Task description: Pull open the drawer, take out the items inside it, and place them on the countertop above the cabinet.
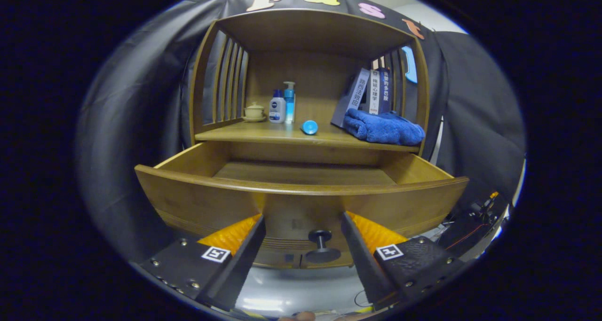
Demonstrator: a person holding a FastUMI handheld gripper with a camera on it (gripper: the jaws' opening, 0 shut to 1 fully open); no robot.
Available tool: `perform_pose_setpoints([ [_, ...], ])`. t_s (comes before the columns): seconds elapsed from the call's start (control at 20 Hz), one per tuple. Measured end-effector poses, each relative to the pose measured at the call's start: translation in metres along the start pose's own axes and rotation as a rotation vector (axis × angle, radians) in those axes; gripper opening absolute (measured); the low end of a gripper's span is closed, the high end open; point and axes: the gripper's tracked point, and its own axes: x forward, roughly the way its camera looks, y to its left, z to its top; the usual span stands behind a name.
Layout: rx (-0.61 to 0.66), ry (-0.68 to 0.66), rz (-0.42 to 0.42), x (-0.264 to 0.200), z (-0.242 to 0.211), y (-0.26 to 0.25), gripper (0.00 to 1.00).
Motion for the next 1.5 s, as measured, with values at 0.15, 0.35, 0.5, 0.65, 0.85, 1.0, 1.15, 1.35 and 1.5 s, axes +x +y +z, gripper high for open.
perform_pose_setpoints([
  [0.15,-0.008,0.014,-0.002,0.013,0.004,0.003,0.98],
  [0.35,-0.009,0.027,-0.001,0.032,0.010,0.005,1.00],
  [0.5,-0.010,0.032,0.001,0.043,0.013,0.005,1.00],
  [0.65,-0.020,0.045,-0.001,0.054,0.016,0.006,1.00],
  [0.85,-0.017,0.048,-0.004,0.069,0.020,0.007,0.99],
  [1.0,-0.018,0.060,-0.010,0.084,0.024,0.009,1.00],
  [1.15,-0.013,0.068,-0.003,0.094,0.027,0.009,1.00],
  [1.35,-0.008,0.071,-0.007,0.110,0.031,0.011,0.99],
  [1.5,0.006,0.067,-0.008,0.116,0.033,0.012,0.99],
])
